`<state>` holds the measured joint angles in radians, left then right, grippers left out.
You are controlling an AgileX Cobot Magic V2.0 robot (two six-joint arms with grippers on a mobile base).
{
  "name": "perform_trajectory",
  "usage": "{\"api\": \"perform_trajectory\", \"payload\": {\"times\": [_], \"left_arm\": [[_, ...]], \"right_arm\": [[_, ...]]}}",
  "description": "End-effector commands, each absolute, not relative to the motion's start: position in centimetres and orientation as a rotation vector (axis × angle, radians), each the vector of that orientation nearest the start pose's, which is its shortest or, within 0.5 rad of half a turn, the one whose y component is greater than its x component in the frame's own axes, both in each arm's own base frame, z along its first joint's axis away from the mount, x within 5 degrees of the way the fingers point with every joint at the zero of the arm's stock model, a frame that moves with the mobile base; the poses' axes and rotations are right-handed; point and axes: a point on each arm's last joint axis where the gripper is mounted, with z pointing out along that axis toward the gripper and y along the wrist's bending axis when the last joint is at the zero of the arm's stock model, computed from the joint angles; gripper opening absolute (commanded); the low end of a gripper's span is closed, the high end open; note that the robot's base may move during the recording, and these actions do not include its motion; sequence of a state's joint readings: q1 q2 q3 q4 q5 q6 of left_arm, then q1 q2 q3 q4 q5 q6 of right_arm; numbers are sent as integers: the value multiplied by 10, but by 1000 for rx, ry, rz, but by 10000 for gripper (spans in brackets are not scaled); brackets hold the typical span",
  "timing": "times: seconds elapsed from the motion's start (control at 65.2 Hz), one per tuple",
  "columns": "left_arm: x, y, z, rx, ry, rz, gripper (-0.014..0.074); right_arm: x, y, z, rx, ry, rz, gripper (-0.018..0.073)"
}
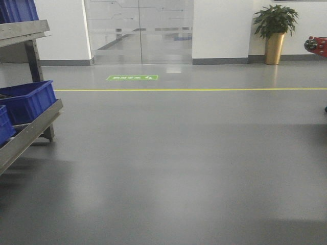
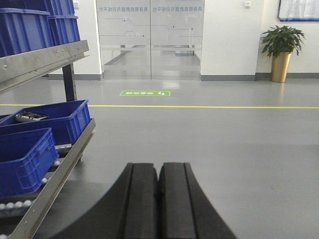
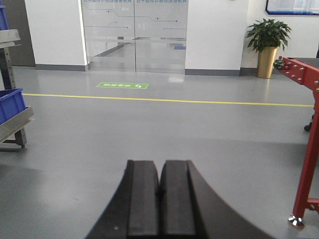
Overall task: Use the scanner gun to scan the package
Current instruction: 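Turn the base toward the red table and approach it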
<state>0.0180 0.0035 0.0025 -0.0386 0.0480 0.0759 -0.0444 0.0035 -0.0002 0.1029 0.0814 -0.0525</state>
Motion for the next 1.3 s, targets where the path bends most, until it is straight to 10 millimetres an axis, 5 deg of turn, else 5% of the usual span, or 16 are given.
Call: {"api": "perform_trajectory", "payload": {"times": [0.0, 1.289], "left_arm": [[56, 1, 210, 12, 1520, 35, -111], [56, 1, 210, 12, 1520, 35, -111]], "right_arm": [[56, -2, 208, 70, 1542, 2, -162], [56, -2, 208, 70, 1542, 2, -162]]}}
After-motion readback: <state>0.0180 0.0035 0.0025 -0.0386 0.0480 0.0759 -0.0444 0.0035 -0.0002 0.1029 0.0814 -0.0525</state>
